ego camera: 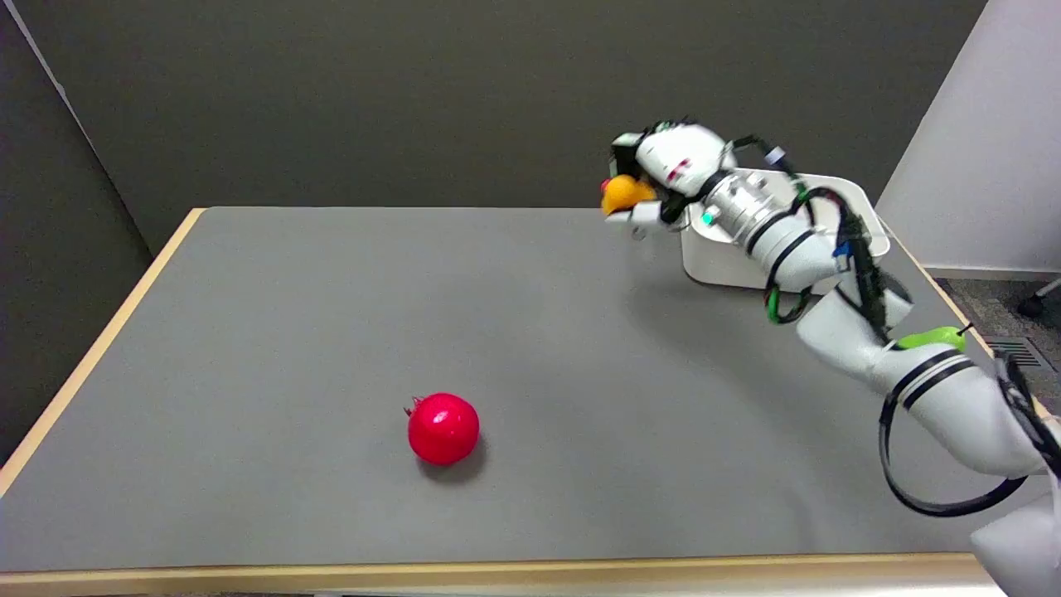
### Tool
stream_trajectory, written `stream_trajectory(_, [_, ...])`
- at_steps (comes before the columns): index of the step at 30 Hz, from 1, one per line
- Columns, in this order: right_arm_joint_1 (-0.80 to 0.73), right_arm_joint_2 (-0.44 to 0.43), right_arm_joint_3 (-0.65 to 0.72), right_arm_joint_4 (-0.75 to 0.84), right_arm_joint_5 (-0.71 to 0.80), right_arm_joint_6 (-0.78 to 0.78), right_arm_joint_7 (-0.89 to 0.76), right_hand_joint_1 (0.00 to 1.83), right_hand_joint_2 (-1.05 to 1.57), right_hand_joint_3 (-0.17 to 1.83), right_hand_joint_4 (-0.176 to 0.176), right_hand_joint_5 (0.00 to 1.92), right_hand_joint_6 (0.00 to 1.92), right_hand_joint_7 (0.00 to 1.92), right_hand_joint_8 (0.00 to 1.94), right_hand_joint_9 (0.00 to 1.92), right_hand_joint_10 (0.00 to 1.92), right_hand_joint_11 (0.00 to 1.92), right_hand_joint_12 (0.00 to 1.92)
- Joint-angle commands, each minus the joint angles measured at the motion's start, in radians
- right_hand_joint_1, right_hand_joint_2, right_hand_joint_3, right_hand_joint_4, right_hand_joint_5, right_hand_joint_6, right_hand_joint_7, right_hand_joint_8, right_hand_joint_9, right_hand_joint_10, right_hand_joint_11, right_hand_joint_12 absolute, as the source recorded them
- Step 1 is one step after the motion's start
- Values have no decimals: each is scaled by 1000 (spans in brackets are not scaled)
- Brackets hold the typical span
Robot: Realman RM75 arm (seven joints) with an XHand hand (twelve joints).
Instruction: Place the yellow duck into the white box.
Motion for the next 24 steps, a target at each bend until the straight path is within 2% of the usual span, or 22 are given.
stream_trajectory(1, [69,96,210,-66,-126,-243,10,1189,1261,47,-176,495,1518,855,1408,795,1430,476,1864])
stream_trajectory(5, [90,96,221,-165,-72,-253,11,1185,1252,70,-176,495,1528,854,1408,845,1407,699,1707])
stream_trajectory(10, [113,88,219,-266,-37,-245,11,1181,1261,63,-176,484,1546,847,1414,840,1421,742,1733])
stream_trajectory(22, [137,64,202,-367,5,-239,21,1177,1266,65,-176,479,1560,835,1436,815,1452,743,1801])
stream_trajectory(24, [134,63,202,-377,88,-239,46,1173,1275,57,-176,468,1605,824,1420,744,1452,563,1895])
